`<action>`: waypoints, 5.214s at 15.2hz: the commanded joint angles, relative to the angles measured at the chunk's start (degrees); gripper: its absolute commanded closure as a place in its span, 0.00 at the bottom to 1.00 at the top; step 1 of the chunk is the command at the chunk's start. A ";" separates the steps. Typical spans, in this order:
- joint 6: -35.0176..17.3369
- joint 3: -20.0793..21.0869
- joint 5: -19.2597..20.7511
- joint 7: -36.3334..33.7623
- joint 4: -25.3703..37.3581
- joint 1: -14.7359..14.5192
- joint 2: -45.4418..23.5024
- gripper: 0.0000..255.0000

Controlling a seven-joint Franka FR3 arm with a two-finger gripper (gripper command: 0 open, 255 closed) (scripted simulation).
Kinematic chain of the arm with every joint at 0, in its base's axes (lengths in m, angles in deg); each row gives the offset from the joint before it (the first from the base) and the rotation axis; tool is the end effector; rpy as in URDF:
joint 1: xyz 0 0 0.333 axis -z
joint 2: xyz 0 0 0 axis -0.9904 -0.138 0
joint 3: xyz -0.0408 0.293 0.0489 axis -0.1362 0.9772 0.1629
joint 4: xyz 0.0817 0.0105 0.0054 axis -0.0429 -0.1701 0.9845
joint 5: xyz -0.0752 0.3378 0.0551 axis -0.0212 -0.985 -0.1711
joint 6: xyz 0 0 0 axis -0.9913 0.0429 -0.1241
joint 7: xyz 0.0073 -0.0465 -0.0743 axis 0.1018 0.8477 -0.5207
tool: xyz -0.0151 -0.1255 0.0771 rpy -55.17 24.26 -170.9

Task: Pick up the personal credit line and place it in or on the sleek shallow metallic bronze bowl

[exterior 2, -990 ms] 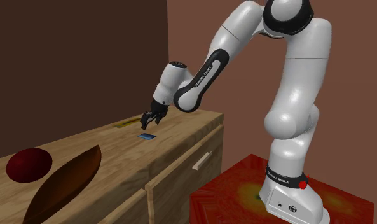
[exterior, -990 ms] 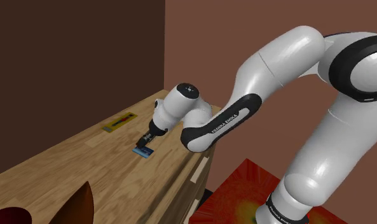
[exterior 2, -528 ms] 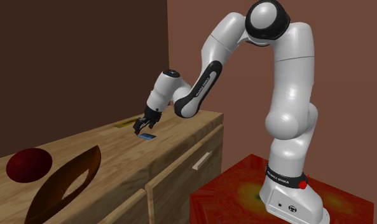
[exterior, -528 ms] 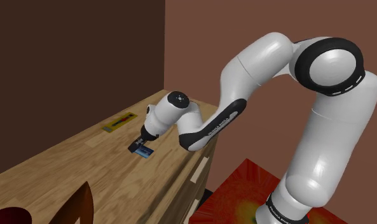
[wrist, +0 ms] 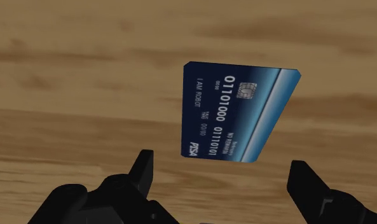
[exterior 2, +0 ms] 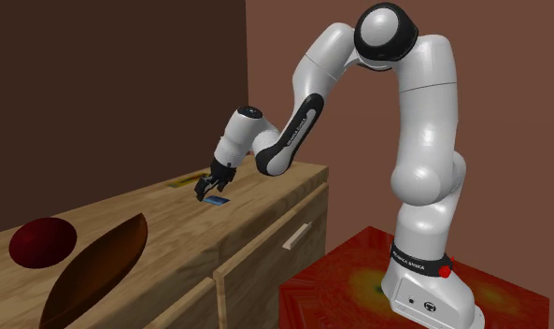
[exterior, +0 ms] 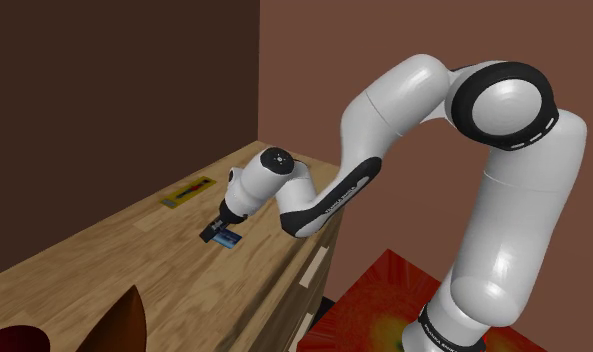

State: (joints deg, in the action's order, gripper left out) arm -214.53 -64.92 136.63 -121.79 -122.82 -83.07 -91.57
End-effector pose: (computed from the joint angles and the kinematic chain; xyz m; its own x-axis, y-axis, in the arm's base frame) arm 0.4794 0.2541 0.3013 0.7918 0.2631 0.5512 0.3130 -0.9497 0.0037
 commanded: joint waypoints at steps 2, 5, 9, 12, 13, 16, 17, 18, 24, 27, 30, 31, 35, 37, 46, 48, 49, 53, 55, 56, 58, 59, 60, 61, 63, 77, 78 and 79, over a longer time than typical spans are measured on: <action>0.00 0.00 0.00 0.00 0.00 0.00 0.00 1.00; 0.00 0.00 0.00 0.00 0.00 0.00 0.00 1.00; 0.00 -0.01 0.01 -0.01 0.01 0.00 -0.02 1.00; 0.36 1.07 -2.18 1.92 -0.28 0.81 0.69 1.00; 0.73 2.16 -4.35 3.83 -0.53 1.64 1.38 1.00; 1.90 5.18 -10.95 9.50 -1.14 3.86 3.45 1.00; 2.31 6.12 -13.13 11.35 -1.29 4.53 4.15 1.00; 2.74 6.98 -15.32 13.18 -1.41 5.12 4.84 1.00; 5.69 10.48 -27.70 23.34 -1.48 7.14 8.93 1.00; 7.46 11.14 -32.92 27.55 -1.10 7.24 10.84 1.00; 9.41 11.21 -37.25 31.02 -0.47 6.88 12.61 1.00; 10.09 11.18 -38.50 32.02 -0.21 6.75 13.17 1.00; 12.57 11.79 -40.08 32.00 0.82 5.90 14.80 1.00; 13.57 13.70 -36.97 26.95 1.36 5.28 14.83 1.00; 21.01 21.99 -22.62 5.17 7.44 1.44 11.38 1.00; 23.39 23.51 -19.33 0.67 9.59 0.02 9.68 1.00; 24.69 24.27 -17.68 -1.51 10.78 -0.73 8.69 1.00; 30.46 26.10 -11.33 -9.46 16.18 -5.26 3.95 1.00; 33.64 26.63 -8.40 -12.90 19.27 -8.06 1.19 1.00; 35.27 26.75 -7.03 -14.46 20.90 -9.63 -0.25 1.00; 38.58 26.76 -4.50 -17.25 24.37 -13.04 -3.24 1.00; 40.25 26.71 -3.32 -18.49 26.20 -14.82 -4.78 1.00; 41.92 26.62 -2.20 -19.63 28.10 -16.65 -6.34 1.00; 43.58 26.45 -1.15 -20.65 30.07 -18.57 -7.92 1.00; 44.77 26.00 0.31 -22.06 31.69 -20.61 -9.74 1.00; 39.73 22.21 8.33 -29.80 28.06 -23.12 -14.52 1.00; 39.42 21.90 8.95 -30.37 27.90 -23.34 -14.91 1.00; 39.23 21.70 9.34 -30.74 27.81 -23.48 -15.17 1.00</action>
State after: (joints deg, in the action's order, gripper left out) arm -175.03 -42.97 145.50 -152.14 -94.91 -106.43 -106.44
